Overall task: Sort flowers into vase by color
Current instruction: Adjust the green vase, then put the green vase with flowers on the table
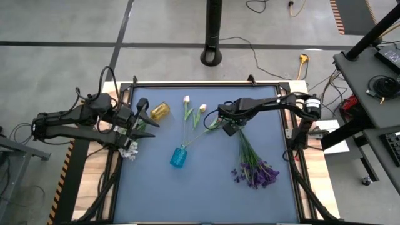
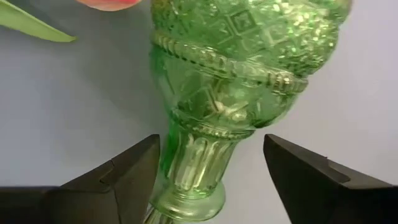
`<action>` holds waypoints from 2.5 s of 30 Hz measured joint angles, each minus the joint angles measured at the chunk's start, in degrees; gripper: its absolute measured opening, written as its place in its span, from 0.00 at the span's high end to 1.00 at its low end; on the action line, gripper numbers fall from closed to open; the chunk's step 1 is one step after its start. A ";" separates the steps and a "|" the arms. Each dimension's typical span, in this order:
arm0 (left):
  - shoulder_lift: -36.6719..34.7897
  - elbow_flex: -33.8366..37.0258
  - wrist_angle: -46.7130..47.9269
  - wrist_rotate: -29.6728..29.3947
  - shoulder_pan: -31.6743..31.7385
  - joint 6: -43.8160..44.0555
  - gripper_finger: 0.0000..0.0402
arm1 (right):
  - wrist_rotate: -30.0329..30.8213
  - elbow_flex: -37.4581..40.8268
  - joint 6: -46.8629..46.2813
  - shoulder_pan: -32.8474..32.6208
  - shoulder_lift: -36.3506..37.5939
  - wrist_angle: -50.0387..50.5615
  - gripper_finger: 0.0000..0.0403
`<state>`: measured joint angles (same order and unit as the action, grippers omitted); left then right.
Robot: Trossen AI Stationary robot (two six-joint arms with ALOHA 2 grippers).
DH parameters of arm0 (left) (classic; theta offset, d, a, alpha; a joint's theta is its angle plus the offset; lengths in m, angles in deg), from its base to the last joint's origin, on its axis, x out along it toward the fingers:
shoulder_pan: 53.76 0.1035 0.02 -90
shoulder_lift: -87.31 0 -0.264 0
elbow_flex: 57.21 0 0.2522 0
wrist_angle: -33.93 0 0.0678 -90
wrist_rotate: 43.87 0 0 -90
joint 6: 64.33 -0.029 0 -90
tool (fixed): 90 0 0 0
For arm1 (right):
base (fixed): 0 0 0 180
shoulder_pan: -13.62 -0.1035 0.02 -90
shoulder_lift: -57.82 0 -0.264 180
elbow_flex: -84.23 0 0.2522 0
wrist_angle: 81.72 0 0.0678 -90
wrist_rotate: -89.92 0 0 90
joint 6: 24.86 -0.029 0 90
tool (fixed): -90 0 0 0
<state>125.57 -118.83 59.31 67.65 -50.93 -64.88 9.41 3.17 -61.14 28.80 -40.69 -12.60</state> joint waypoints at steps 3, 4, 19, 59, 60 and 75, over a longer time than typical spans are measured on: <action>0.00 0.00 0.00 0.00 0.00 -0.02 0.60 | -0.97 0.05 0.04 0.27 -0.11 -0.53 0.35; 0.00 0.00 0.00 0.00 0.00 -0.02 0.60 | -0.95 0.05 0.04 0.27 -0.17 -0.52 0.37; -0.02 0.00 0.01 0.01 0.00 -0.02 0.60 | -3.81 0.05 -0.01 0.66 -0.19 -0.14 0.54; 0.00 0.00 0.10 0.02 0.01 0.00 0.60 | -1.97 -6.04 3.20 -0.51 -0.14 3.63 0.49; 0.00 0.00 0.10 0.02 0.01 0.00 0.60 | -1.95 -5.75 3.20 -0.59 -0.14 3.15 0.48; 9.49 -0.06 -2.01 0.06 0.11 -0.02 0.60 | -5.67 -6.33 1.58 -2.37 12.46 17.62 0.29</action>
<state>135.06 -118.89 57.30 67.71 -50.82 -64.90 3.74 -3.16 -59.56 26.42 -28.22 5.02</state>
